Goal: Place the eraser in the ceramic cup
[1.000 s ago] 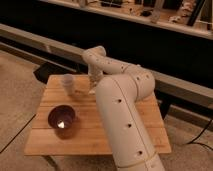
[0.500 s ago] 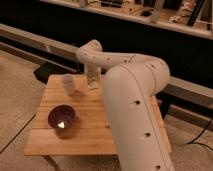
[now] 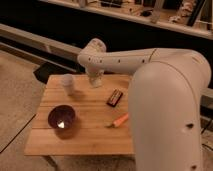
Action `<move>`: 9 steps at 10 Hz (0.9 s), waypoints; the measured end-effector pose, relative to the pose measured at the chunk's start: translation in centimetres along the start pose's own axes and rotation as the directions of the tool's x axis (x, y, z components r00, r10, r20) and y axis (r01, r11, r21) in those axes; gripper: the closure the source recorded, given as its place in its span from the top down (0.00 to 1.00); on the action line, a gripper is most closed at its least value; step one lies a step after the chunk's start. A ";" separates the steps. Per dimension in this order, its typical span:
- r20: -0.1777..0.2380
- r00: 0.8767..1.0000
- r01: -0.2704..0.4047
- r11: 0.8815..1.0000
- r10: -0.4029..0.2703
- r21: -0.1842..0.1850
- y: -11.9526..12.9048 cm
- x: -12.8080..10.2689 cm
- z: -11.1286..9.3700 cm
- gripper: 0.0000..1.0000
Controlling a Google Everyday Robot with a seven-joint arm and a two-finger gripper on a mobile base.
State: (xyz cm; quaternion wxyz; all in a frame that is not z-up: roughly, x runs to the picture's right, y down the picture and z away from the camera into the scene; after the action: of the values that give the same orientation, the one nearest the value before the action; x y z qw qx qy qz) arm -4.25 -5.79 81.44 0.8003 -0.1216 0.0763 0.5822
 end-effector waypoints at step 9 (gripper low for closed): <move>0.180 0.973 0.158 0.986 -0.146 -0.055 3.3 -3.3 -3.8 0.00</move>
State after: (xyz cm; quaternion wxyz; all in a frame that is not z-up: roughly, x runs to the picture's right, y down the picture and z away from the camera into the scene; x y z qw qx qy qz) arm -8.33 -8.96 78.36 0.8414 -0.1027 -0.0241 0.5300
